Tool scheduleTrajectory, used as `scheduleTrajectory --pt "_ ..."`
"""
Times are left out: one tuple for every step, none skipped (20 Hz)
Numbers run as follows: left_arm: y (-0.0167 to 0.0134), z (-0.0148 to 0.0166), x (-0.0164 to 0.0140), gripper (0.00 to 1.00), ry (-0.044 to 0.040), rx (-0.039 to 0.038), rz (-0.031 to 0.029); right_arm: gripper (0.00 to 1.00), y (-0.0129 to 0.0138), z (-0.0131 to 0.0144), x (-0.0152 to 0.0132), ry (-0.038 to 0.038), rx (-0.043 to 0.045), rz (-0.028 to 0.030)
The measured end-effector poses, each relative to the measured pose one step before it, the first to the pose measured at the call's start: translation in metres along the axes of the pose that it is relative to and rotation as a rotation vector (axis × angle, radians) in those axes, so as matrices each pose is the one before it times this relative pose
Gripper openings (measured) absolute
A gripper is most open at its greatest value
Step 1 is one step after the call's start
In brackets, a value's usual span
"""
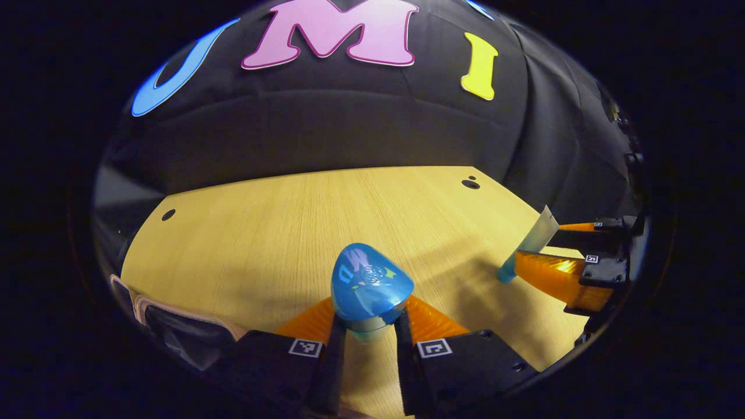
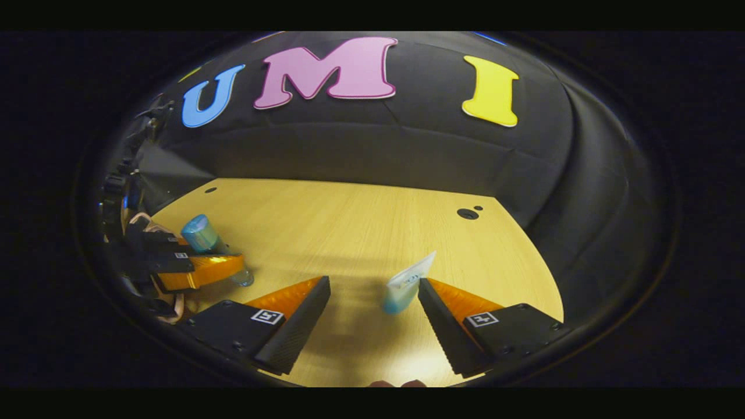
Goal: First open the suitcase, pack the skin care products into it, and then close the suitcase.
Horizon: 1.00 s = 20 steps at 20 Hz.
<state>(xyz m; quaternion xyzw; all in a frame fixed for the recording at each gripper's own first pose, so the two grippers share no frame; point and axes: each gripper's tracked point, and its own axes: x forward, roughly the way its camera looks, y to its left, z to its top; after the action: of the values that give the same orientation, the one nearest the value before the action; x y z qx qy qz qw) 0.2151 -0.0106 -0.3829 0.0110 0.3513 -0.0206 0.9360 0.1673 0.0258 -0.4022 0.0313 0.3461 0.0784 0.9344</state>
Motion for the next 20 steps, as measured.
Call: scheduleTrajectory --pt "0.00003 0.0012 0.00165 0.44 -0.00269 0.00159 0.00858 0.97 -0.00487 -0.00263 0.00612 0.00661 0.01168 -0.00729" --pt "-0.00053 -0.00012 0.00061 0.44 -0.00456 -0.00088 0.00209 0.97 -0.004 -0.00365 0.00541 0.00786 0.01067 -0.00714" --pt "-0.00074 -0.00065 0.00072 0.43 0.00095 0.00261 -0.00043 0.97 -0.00415 -0.00252 0.00579 0.00817 0.00863 -0.00631" --pt "0.00007 0.00056 0.00051 0.47 -0.00146 0.00243 -0.00052 0.97 -0.00346 -0.0035 0.00636 0.00594 0.00722 -0.00568" --pt "0.00067 0.0012 0.001 0.43 -0.00129 -0.00014 0.00144 0.97 -0.00369 -0.00296 0.00605 0.01076 0.00622 -0.0072" --pt "-0.00036 -0.00007 0.00134 0.48 0.00161 -0.0027 0.00288 0.97 -0.00243 -0.00391 0.00709 0.01312 0.0122 -0.00519" --pt "-0.00034 -0.00023 0.00022 0.47 0.00135 -0.00058 0.00575 0.94 0.00066 -0.00333 0.00573 0.01184 0.01798 0.00698" --pt "-0.00003 0.00015 0.00028 0.44 0.001 -0.00168 0.00494 0.98 0.0023 -0.00336 0.00443 0.01573 0.01778 0.00945" --pt "0.00001 0.00004 -0.00064 0.44 -0.0013 -0.00071 0.00278 0.96 -0.00026 -0.00433 0.00301 0.02331 0.00733 -0.0082" --pt "0.00049 -0.00079 -0.00076 0.44 0.00181 -0.00115 0.00065 0.71 -0.00379 -0.00102 0.0049 -0.01267 -0.00802 -0.02929" --pt "-0.00015 0.00024 0.00031 0.44 0.0 0.00017 -0.00212 0.47 0.00035 0.00343 -0.0019 -0.00445 -0.00612 -0.00359" --pt "-0.00051 -0.00033 0.0007 0.43 0.00318 0.00514 -0.00631 0.42 0.00179 -0.00072 -0.00162 0.0087 0.00606 0.01631" --pt "-0.00036 0.00016 0.00018 0.43 0.00929 0.01623 -0.01289 0.43 0.00287 0.00074 -0.00353 0.00535 0.00275 0.01495" --pt "0.00002 0.00081 -0.00078 0.42 0.01643 0.0106 -0.01396 0.42 0.00143 0.00295 -0.00314 -0.00448 -0.01206 0.00215" --pt "0.0016 0.00209 -0.0027 0.39 0.01965 -0.00724 -0.00753 0.42 0.00213 0.00621 -0.00796 -0.01507 -0.00999 0.00228" --pt "0.00082 0.00073 -0.00587 0.41 0.02665 -0.03502 -0.01185 0.42 0.0046 0.00512 -0.01201 -0.01794 -0.00128 0.01154" --pt "-0.00054 0.00885 -0.01154 0.39 -0.00246 -0.04424 -0.01545 0.42 0.0048 0.00444 -0.01127 -0.01248 -0.00121 0.01524" --pt "0.00271 0.00871 -0.01211 0.4 -0.00676 -0.03832 -0.01779 0.42 0.00243 0.00663 -0.01304 -0.01632 -0.00278 0.00941" --pt "0.00441 0.01082 -0.02077 0.41 -0.00395 -0.02517 -0.02065 0.42 0.00751 0.00779 -0.01887 -0.02198 -0.00722 0.01713" --pt "0.00343 0.00758 -0.02035 0.39 0.00709 0.00377 -0.01115 0.42 0.0052 0.00491 -0.01224 -0.01513 -0.00667 0.01135"
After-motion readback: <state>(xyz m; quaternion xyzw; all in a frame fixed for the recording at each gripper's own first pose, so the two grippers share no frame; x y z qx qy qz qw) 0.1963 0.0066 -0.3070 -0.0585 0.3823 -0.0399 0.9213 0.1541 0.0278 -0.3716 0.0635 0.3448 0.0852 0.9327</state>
